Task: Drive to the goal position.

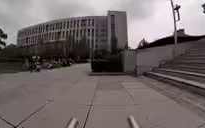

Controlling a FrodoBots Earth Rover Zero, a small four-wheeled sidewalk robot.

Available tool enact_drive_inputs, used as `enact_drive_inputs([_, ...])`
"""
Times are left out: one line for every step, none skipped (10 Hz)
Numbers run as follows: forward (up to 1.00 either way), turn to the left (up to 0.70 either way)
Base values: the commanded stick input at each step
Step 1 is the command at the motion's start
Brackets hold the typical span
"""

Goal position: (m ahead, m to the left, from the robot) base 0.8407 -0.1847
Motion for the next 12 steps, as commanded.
enact_drive_inputs([1.00, 0.00])
enact_drive_inputs([1.00, 0.00])
enact_drive_inputs([1.00, 0.00])
enact_drive_inputs([1.00, 0.00])
enact_drive_inputs([1.00, 0.00])
enact_drive_inputs([1.00, 0.00])
enact_drive_inputs([1.00, 0.00])
enact_drive_inputs([1.00, 0.00])
enact_drive_inputs([1.00, 0.00])
enact_drive_inputs([1.00, 0.00])
enact_drive_inputs([1.00, 0.35])
enact_drive_inputs([1.00, 0.40])
